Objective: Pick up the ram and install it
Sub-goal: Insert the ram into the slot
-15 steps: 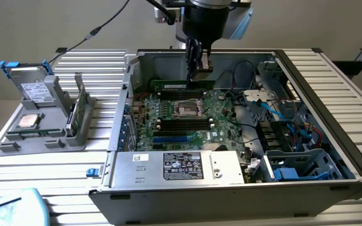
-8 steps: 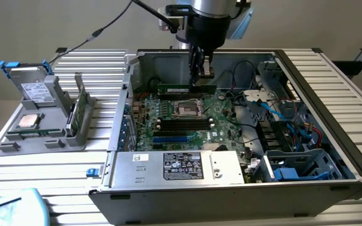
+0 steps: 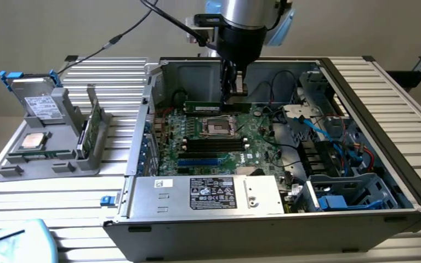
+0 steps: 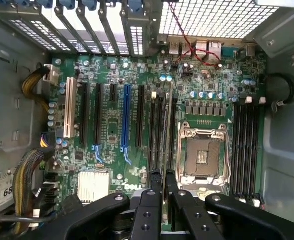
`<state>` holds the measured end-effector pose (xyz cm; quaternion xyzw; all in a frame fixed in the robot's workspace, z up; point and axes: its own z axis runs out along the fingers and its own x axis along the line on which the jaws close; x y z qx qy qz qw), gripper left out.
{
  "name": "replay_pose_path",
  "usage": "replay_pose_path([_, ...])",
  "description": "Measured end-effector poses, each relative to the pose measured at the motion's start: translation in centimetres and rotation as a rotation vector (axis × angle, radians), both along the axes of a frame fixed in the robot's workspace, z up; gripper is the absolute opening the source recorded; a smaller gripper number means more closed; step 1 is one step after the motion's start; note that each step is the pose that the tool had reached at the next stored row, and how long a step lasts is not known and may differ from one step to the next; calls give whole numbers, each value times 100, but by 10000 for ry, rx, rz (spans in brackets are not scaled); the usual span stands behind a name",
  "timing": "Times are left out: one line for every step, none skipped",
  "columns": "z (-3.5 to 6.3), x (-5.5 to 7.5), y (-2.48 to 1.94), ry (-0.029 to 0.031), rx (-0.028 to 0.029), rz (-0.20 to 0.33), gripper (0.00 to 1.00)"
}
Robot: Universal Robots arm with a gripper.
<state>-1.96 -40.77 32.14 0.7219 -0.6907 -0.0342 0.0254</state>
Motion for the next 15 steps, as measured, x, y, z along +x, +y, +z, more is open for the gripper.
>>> replay_pose_path([-18,1,14,1,-7,-3,14])
replay_pose_path([-34,2,29,0,-13,-6,14])
replay_pose_path([-50,3,44,1,-23,-7,14])
replay_pose_path([-64,3,59,1,-41,-8,14])
replay_pose_path([-76,3,73,2,-65,-8,14])
replay_pose_path([-87,4,90,1,-103,-8,14])
replay_pose_path([-97,4,107,1,-145,-8,14])
replay_pose_path([-106,5,123,1,-192,-8,14])
replay_pose_path([-113,5,136,1,-251,-8,14])
replay_pose_path([-119,5,149,2,-334,-8,14])
replay_pose_path([-125,5,161,1,-419,-8,14])
replay_pose_path([-131,5,174,1,-511,-8,14])
replay_pose_path([-136,5,187,1,-593,-7,14])
replay_pose_path([-143,5,202,1,-672,-8,14])
replay_pose_path([-149,5,215,1,-749,-8,14])
